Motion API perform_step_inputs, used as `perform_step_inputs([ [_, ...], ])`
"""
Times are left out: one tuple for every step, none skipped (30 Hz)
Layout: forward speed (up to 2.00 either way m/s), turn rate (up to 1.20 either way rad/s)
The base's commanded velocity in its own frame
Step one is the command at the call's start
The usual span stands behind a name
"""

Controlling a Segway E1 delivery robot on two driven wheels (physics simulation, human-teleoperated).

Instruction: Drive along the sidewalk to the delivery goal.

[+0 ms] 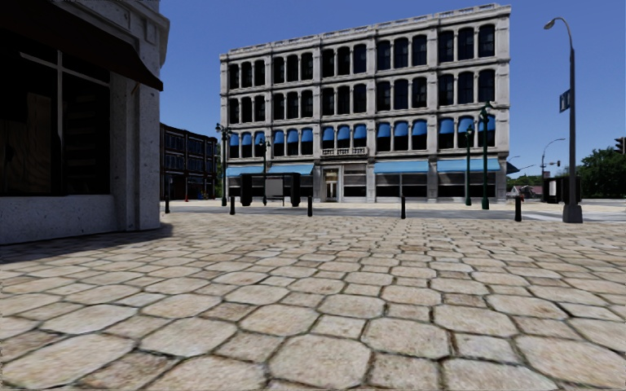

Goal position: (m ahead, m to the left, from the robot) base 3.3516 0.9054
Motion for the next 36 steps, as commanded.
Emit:
perform_step_inputs([
  [2.0,0.13],
  [2.0,0.13],
  [2.0,0.14],
  [2.0,0.16],
  [2.0,0.18],
  [2.0,0.19],
  [2.0,0.19],
  [2.0,0.19],
  [2.0,0.19],
  [2.0,0.19],
  [2.0,0.19],
  [2.0,0.19],
  [2.0,0.19],
  [2.0,0.19],
  [2.0,0.19],
  [2.0,0.19],
  [2.0,0.19],
  [2.0,0.2],
  [2.0,0.2],
  [2.0,0.22],
  [2.0,0.24],
  [2.0,0.25],
  [2.0,0.26],
  [2.0,0.26],
  [2.0,0.26],
  [2.0,0.26],
  [2.0,0.26],
  [2.0,0.26],
  [2.0,0.26],
  [2.0,0.26],
  [2.0,0.26],
  [2.0,0.22],
  [2.0,0.21],
  [2.0,0.21],
  [2.0,0.21],
  [2.0,0.21],
])
